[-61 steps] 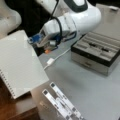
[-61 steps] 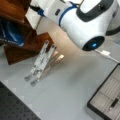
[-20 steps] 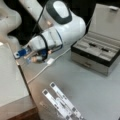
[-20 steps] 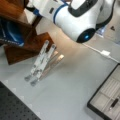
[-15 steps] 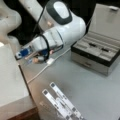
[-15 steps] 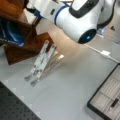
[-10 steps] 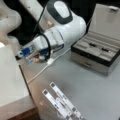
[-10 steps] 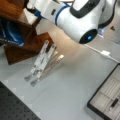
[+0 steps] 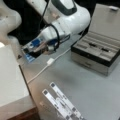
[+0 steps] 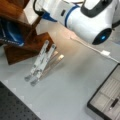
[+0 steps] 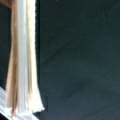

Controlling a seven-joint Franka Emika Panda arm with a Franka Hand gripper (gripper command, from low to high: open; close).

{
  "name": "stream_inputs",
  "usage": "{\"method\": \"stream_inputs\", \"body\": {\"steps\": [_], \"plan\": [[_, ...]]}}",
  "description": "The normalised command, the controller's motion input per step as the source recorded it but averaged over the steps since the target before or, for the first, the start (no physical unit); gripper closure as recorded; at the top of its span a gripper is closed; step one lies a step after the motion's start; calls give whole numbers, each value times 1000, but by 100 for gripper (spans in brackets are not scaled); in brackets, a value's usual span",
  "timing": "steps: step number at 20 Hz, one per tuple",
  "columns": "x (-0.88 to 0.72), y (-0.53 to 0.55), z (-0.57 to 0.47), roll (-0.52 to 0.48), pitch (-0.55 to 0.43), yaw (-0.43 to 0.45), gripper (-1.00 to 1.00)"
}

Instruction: Open the box. Pick up the pen. Place the pen in the box. Pick up the book. Place the book on the shelf.

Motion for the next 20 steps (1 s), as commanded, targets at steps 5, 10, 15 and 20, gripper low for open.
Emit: {"method": "stream_inputs", "body": {"steps": [5, 10, 15, 20], "plan": [[157, 389, 33, 302, -128, -345, -100], [327, 388, -31, 488, -181, -449, -100], [390, 471, -169, 540, -193, -403, -100], [360, 431, -310, 593, -251, -364, -100]]}}
